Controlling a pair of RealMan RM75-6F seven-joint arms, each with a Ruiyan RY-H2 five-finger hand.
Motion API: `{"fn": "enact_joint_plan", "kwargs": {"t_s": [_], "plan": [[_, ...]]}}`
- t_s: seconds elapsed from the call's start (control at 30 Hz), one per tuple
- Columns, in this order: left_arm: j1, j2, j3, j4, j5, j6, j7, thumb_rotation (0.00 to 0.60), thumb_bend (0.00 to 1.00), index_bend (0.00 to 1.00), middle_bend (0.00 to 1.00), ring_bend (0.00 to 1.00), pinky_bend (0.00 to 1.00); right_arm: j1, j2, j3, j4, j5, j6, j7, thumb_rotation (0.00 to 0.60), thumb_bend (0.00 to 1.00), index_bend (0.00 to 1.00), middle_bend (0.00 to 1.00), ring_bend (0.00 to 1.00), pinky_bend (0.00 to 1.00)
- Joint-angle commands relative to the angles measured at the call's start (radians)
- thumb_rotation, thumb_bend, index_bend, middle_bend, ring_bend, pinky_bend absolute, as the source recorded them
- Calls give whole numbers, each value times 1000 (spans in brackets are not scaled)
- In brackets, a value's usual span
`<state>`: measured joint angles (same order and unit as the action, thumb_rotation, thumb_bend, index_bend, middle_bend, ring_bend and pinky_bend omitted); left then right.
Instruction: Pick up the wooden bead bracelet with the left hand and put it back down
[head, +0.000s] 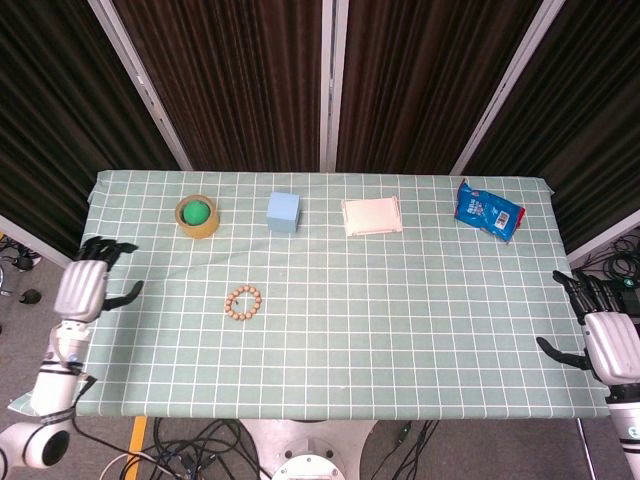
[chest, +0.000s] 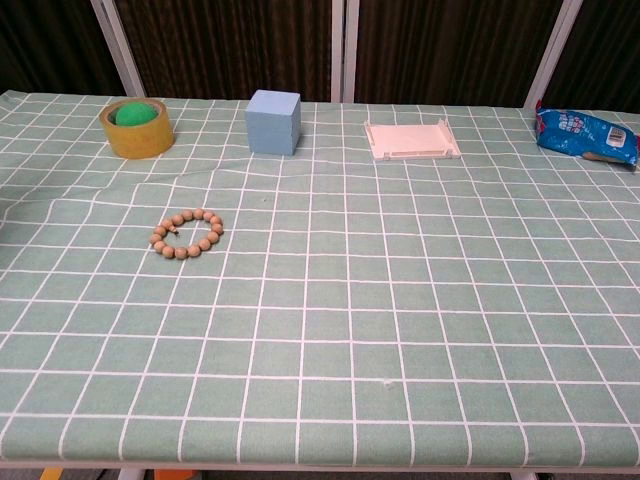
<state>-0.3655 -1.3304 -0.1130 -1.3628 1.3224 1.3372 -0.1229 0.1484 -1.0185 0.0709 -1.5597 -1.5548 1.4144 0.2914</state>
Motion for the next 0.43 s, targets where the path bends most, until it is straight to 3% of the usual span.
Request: {"fn": "enact_joint_plan", "kwargs": {"t_s": [0.03, 0.43], "plan": [[90, 75, 58, -46, 8, 61, -3, 533, 285, 268, 303, 169, 115, 8, -8, -7, 5, -14, -9, 4, 600, 111, 55, 111, 0, 0], [299, 133, 162, -208, 115, 279, 11, 535, 285, 268, 302, 169, 105, -33, -48, -22, -39, -38, 79, -127, 600, 111, 13, 59, 0, 0]]}}
